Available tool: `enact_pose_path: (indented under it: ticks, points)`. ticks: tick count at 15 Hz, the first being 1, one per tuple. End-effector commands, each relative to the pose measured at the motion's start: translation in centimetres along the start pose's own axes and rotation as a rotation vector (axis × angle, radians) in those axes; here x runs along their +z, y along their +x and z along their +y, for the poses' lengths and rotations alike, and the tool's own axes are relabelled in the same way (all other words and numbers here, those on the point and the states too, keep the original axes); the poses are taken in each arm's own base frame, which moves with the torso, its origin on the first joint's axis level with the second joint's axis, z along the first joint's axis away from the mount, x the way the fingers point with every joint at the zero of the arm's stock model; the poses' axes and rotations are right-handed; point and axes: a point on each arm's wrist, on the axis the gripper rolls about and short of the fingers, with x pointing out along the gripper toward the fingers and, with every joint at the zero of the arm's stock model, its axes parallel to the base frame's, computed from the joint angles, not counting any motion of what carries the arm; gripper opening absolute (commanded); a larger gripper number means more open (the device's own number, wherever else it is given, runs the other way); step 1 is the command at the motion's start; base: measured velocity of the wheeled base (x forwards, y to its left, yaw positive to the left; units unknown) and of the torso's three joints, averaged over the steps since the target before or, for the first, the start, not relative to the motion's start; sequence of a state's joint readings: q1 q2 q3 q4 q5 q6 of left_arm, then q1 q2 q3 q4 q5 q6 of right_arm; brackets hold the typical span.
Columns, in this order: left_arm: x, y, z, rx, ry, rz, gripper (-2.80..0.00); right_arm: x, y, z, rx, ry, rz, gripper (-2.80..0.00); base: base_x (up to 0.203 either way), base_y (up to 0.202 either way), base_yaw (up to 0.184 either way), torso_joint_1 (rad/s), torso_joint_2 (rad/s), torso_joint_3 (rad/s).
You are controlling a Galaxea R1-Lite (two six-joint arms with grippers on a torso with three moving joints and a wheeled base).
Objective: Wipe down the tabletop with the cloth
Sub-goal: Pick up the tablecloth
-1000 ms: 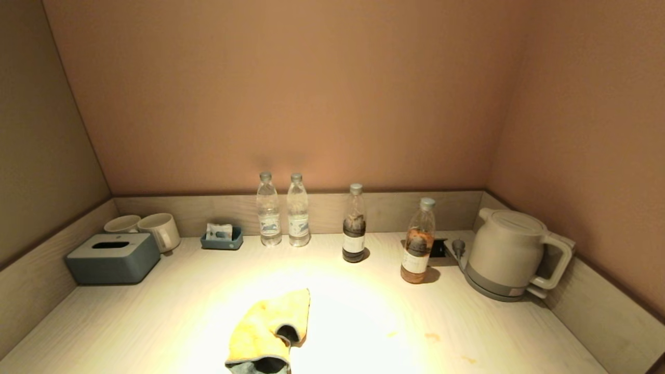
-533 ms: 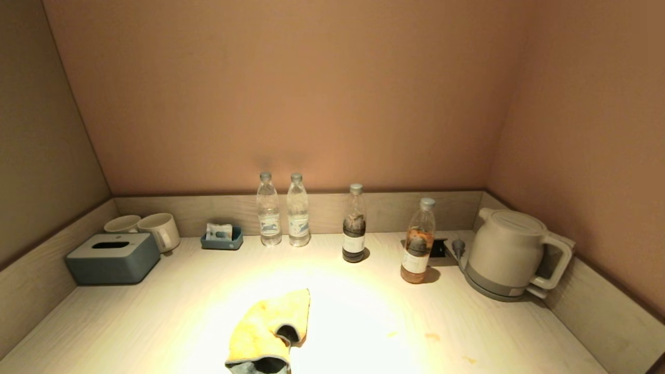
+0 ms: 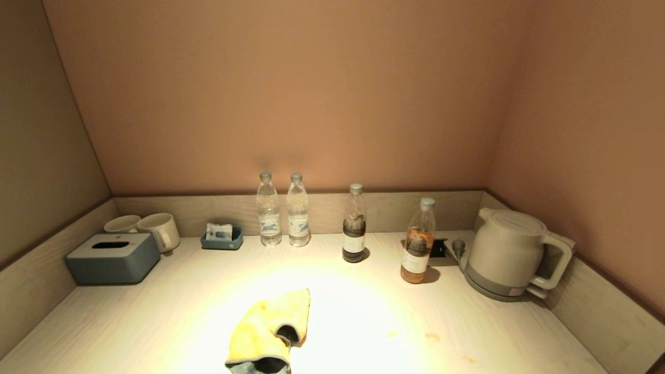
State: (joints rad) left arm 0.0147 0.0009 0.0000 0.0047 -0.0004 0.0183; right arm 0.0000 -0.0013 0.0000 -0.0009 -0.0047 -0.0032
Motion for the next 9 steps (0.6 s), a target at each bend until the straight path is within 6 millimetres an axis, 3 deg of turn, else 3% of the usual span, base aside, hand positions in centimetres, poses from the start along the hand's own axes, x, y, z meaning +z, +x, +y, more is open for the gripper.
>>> enact_pose_path:
  ticks: [1,9]
  points:
    - [0.0,0.01,0.0,0.001,0.0,0.001,-2.8,0.0,0.01,0.0,0.0,0.0,0.001,-2.8,0.0,0.0,0.0,0.0,0.0,0.0]
    - [0.0,0.01,0.0,0.001,0.0,0.001,-2.8,-0.01,0.01,0.0,-0.001,-0.001,0.002,-2.8,0.0,0.0,0.0,0.0,0.0,0.0]
